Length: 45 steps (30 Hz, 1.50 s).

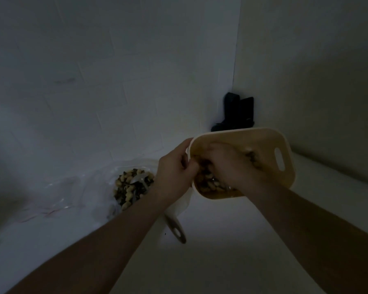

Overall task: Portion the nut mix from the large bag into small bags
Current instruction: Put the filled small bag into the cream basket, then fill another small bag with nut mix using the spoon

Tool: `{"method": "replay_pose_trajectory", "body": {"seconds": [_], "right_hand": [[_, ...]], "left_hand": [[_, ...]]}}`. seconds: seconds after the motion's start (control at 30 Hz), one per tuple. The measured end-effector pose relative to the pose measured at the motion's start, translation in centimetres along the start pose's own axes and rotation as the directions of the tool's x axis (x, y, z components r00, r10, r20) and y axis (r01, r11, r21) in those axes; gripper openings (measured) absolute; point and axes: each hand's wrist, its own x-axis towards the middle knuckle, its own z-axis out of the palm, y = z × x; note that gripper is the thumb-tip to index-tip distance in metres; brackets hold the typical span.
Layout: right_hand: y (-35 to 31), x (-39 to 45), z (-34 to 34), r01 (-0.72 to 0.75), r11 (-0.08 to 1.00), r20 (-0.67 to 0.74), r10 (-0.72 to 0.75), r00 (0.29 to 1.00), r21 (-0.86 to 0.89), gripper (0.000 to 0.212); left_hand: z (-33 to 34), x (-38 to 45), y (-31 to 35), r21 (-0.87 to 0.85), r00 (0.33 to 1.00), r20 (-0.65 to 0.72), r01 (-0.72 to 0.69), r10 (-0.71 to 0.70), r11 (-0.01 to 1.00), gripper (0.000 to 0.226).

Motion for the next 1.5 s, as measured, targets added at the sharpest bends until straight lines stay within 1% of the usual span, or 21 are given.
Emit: {"method": "replay_pose_trajectory", "body": {"seconds": [0.03, 0.1, 0.2, 0.27, 0.43, 0.47, 0.57, 0.67, 0.73, 0.8, 0.87, 0.93, 1.0, 1.03, 1.1, 1.13, 1.2, 1.27, 1.37, 1.43, 1.5], "right_hand": [[0.3, 0.2, 0.3, 0.038, 0.999, -0.007, -0.038, 0.999, 0.004, 0.021], [0.0, -0.1, 0.6, 0.016, 0.999, 0.074, -0.019, 0.997, 0.040, 0.031], [-0.3, -0.1, 0.1, 0.006, 0.987, 0.184, -0.036, 0.982, 0.162, 0.021], [-0.2, -0.5, -0.9, -0.023, 0.988, 0.218, -0.011, 0.976, 0.153, 0.020], [-1.3, -3.6, -2.7, -0.003, 0.956, 0.034, -0.007, 0.999, 0.294, 0.033], [-1.8, -4.0, -2.4, 0.014, 0.962, 0.002, -0.015, 1.000, 0.273, 0.037], [-2.3, -4.1, -0.6, 0.091, 0.989, -0.142, -0.075, 0.987, 0.115, 0.042], [-2.0, -3.6, 1.1, 0.091, 0.995, -0.254, -0.079, 0.964, 0.034, 0.041], [-2.0, -3.1, 2.0, 0.075, 0.997, -0.325, -0.065, 0.943, 0.017, 0.042], [-2.0, -2.2, 2.4, 0.036, 0.999, -0.351, -0.028, 0.936, 0.016, 0.042], [-2.0, -1.4, 2.4, 0.001, 1.000, -0.343, 0.007, 0.939, 0.023, 0.042], [-2.7, -1.5, 2.3, 0.054, 0.998, -0.449, -0.039, 0.893, 0.020, 0.033], [-4.9, -2.0, 2.1, 0.179, 0.982, -0.534, -0.119, 0.837, 0.061, 0.023], [-6.3, -2.4, 2.3, 0.238, 0.966, -0.490, -0.159, 0.857, 0.104, 0.019], [-8.9, -3.1, 3.4, 0.236, 0.953, -0.227, -0.192, 0.955, 0.188, 0.025], [-9.9, -3.2, 4.3, 0.187, 0.969, -0.079, -0.177, 0.981, 0.158, 0.033], [-10.9, -3.3, 6.6, 0.112, 0.994, 0.095, -0.112, 0.989, 0.007, 0.041], [-11.1, -3.3, 8.4, 0.054, 0.998, 0.144, -0.049, 0.988, -0.030, 0.040], [-11.1, -3.1, 10.2, 0.053, 0.998, 0.099, -0.055, 0.994, 0.025, 0.040], [-11.0, -2.7, 10.1, 0.034, 0.994, 0.075, -0.042, 0.996, 0.104, 0.031], [-10.9, -2.0, 8.8, 0.000, 0.992, 0.091, -0.011, 0.996, 0.128, 0.031]], "left_hand": [[0.0, 0.0, -0.1, 0.007, 1.000, -0.003, -0.001, 0.001, 1.000, 0.050], [0.1, 0.1, -0.4, 0.021, 1.000, -0.009, 0.008, -0.008, 1.000, 0.050], [0.2, 0.4, -0.8, -0.001, 0.998, -0.034, 0.059, -0.059, 0.998, 0.052], [0.4, 0.7, -0.9, -0.012, 0.993, -0.053, 0.102, -0.102, 0.995, 0.045], [0.9, 1.8, -1.4, -0.056, 0.972, -0.115, 0.199, -0.204, 0.978, 0.029], [1.0, 2.0, -1.3, -0.067, 0.967, -0.124, 0.217, -0.224, 0.974, 0.026], [1.2, 2.8, -1.6, -0.116, 0.936, -0.144, 0.307, -0.321, 0.945, 0.042], [0.8, 1.7, -1.7, -0.254, 0.929, -0.079, 0.333, -0.363, 0.908, 0.042], [-0.3, 0.0, -1.6, -0.196, 0.955, -0.025, 0.287, -0.297, 0.938, 0.029], [-2.2, -2.2, -1.9, 0.002, 0.979, 0.040, 0.198, -0.198, 0.980, 0.020], [-4.7, -4.1, -2.8, 0.164, 0.990, 0.112, 0.065, -0.084, 0.984, 0.014], [-7.9, -5.3, -4.2, 0.252, 0.979, 0.203, -0.065, 0.013, 0.965, 0.008], [-10.9, -6.3, -5.7, 0.351, 0.940, 0.337, -0.183, 0.058, 0.918, 0.010], [-12.2, -6.9, -6.5, 0.404, 0.909, 0.412, -0.239, 0.058, 0.883, 0.014], [-13.9, -8.2, -7.9, 0.486, 0.853, 0.521, -0.313, 0.017, 0.816, 0.033], [-14.4, -8.8, -8.6, 0.507, 0.842, 0.540, -0.325, -0.001, 0.798, 0.038], [-14.6, -9.8, -9.5, 0.501, 0.840, 0.542, -0.335, 0.012, 0.798, 0.038], [-14.5, -10.3, -9.7, 0.468, 0.847, 0.527, -0.359, 0.071, 0.807, 0.028], [-14.1, -10.7, -9.9, 0.467, 0.885, 0.440, -0.370, 0.153, 0.803, 0.024], [-14.0, -11.0, -10.4, 0.510, 0.913, 0.379, -0.344, 0.154, 0.788, 0.020], [-14.1, -10.9, -10.5, 0.542, 0.933, 0.328, -0.313, 0.146, 0.780, 0.020]]}}
